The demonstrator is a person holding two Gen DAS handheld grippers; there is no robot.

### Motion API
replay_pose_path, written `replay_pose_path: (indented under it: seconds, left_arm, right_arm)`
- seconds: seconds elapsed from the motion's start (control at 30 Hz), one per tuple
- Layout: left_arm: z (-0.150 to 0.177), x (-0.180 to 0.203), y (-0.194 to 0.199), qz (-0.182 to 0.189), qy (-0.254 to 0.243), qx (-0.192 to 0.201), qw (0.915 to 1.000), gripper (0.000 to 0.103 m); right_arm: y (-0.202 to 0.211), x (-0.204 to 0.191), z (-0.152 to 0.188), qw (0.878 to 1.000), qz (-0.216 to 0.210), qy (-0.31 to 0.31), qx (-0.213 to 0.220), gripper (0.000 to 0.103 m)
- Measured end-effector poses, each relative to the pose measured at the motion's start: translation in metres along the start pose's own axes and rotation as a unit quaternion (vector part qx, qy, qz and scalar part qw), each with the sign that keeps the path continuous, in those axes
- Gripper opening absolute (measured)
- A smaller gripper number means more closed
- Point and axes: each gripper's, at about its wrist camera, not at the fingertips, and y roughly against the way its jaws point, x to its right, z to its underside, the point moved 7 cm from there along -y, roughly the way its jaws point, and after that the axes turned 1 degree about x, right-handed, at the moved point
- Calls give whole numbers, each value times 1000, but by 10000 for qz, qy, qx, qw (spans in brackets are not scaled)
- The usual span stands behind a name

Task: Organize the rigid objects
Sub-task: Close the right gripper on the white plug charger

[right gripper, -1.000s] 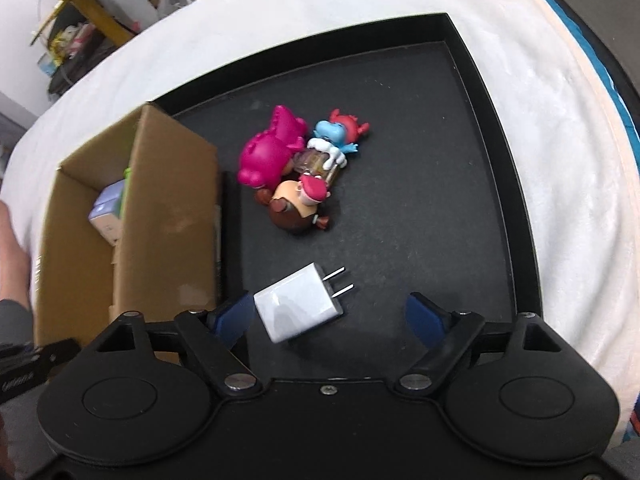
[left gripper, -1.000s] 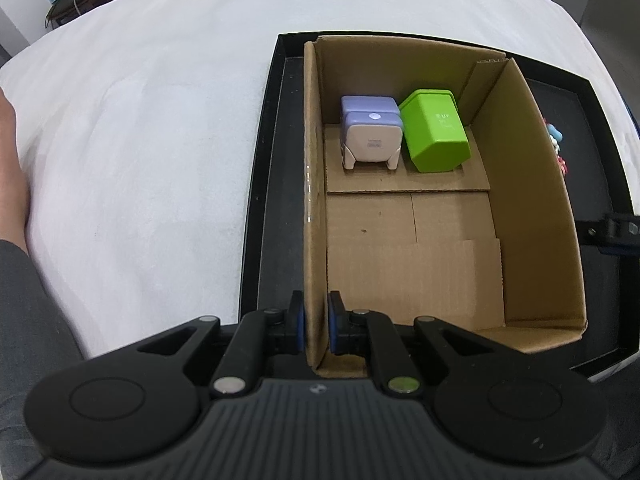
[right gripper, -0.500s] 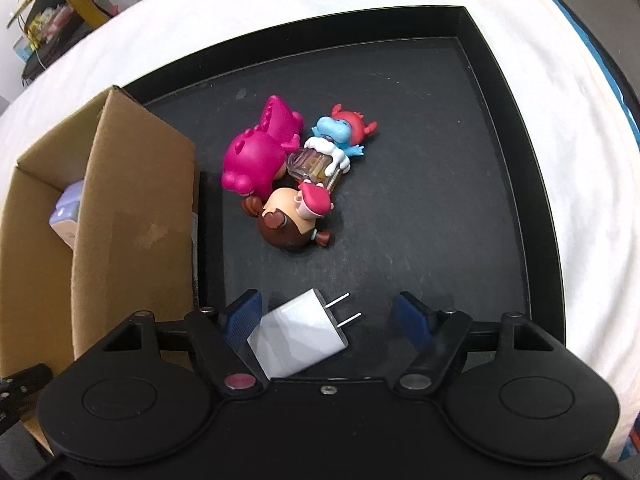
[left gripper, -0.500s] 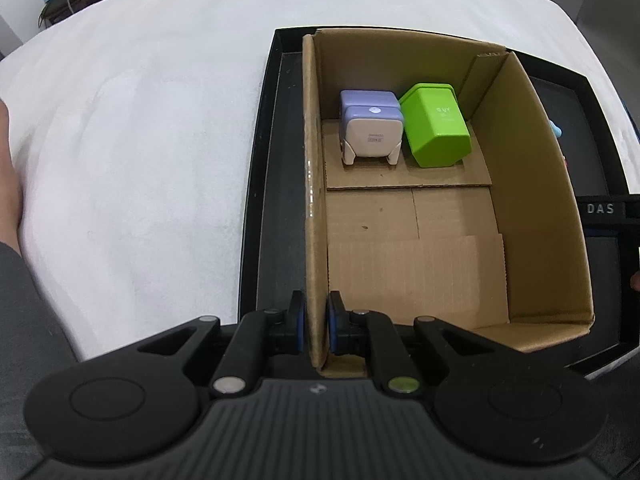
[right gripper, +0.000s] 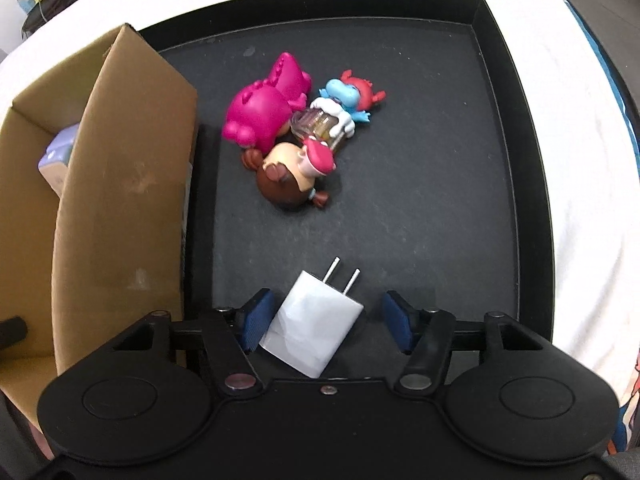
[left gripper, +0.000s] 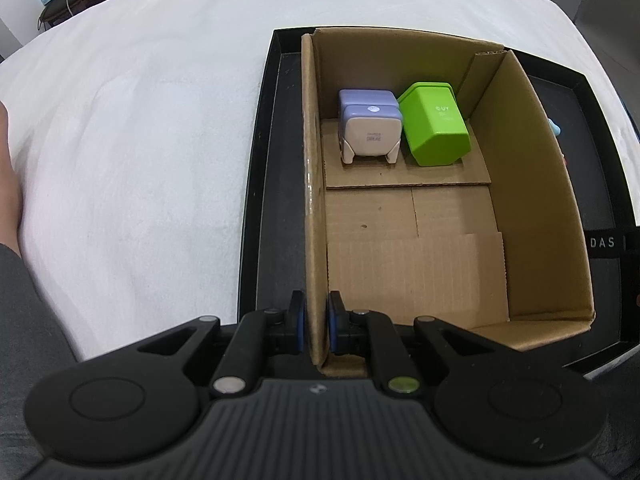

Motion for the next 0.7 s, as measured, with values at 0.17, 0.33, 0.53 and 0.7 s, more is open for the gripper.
replay_pose_path:
  seconds: [0.17,0.33,0.53,0.7]
  left_arm:
    - [0,0,-1,16,52,-25,10000,11]
    - [1,0,-3,24,88,-61,9999,11]
    - [0,-1,-3,38,142,-70,9999,11]
    - [-1,-1,0,32,143,-16,9999,11]
  right_arm:
    - [-1,9,8,10000,13,63,-25,49]
    - [7,8,14,9996,-155,169,-142,39]
    - [25,8,8,9995,-199,239,45,38]
    - [47,3,2,9987,-275,349,234,36]
